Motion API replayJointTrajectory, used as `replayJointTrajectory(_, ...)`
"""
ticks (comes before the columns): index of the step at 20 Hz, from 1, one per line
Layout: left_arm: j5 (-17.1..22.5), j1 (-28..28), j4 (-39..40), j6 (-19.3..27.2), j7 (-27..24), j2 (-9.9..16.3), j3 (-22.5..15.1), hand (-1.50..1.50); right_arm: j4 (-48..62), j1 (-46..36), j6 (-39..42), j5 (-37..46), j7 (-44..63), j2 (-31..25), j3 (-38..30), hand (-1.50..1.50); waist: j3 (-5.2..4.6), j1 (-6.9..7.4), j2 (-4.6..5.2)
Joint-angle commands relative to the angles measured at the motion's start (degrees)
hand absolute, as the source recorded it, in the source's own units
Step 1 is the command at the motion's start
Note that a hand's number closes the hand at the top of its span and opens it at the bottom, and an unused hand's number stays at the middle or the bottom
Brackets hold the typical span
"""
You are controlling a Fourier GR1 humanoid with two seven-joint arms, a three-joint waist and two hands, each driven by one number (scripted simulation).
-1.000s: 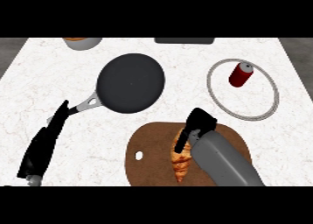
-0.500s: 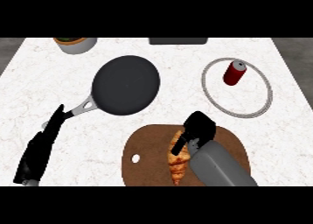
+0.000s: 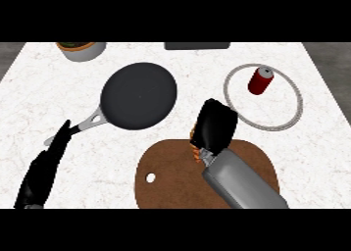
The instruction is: Pick the croissant from the cutting board and place it in the pan
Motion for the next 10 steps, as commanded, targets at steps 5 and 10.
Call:
replayJointTrajectory(5, -0.1, -3.0, 0.6, -1.9, 0.6, -0.1, 0.1, 0.00, -4.7, -11.5, 5.9, 9.3, 14.1, 1.0, -4.4, 1.50, 0.26, 2.96, 1.61)
replayJointTrajectory(10, -1.6, -4.5, 1.7, -2.3, -1.2, -1.7, -1.1, 0.00, 1.4, -17.1, -0.2, 3.2, 14.1, 1.0, -6.8, 1.50, 0.29, 5.15, 2.50)
